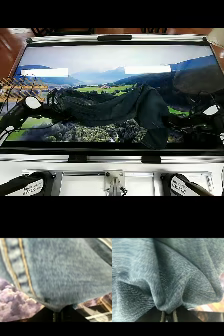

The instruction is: Fold the shirts.

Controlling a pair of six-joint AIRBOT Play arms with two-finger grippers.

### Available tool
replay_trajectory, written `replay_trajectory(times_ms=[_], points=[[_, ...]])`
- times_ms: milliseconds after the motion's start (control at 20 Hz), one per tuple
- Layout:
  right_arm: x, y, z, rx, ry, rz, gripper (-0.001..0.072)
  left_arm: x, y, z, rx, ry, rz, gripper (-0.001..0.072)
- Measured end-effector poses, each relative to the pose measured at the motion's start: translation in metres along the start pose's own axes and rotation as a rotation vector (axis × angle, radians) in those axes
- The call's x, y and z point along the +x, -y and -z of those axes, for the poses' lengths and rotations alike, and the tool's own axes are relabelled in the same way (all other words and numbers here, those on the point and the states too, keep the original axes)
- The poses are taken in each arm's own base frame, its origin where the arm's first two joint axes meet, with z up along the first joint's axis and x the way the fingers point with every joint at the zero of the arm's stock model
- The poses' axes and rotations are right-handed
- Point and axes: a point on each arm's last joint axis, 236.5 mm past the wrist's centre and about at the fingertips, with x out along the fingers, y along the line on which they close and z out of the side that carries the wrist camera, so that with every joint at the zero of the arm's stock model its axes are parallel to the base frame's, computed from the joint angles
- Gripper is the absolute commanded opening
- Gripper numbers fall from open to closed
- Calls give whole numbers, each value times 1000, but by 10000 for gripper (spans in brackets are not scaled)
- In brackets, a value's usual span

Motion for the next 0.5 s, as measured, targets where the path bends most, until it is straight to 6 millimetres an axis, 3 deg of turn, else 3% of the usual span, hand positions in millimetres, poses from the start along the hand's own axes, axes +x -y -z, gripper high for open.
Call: replay_trajectory(times_ms=[100, 250, 350, 450, 500], points=[[-25, -9, -16, -73, 53, 21, 91, -22, 7, -17, 19, 71, 10, 48], [-97, -30, -51, -231, 223, 100, 91, -89, 30, -59, 70, 262, 42, 48], [-163, -54, -73, -333, 392, 156, 91, -159, 54, -88, 110, 444, 70, 48], [-252, -89, -92, -434, 644, 217, 91, -250, 92, -105, 179, 665, 114, 48], [-296, -109, -95, -475, 774, 239, 91, -301, 117, -104, 231, 785, 141, 49]])
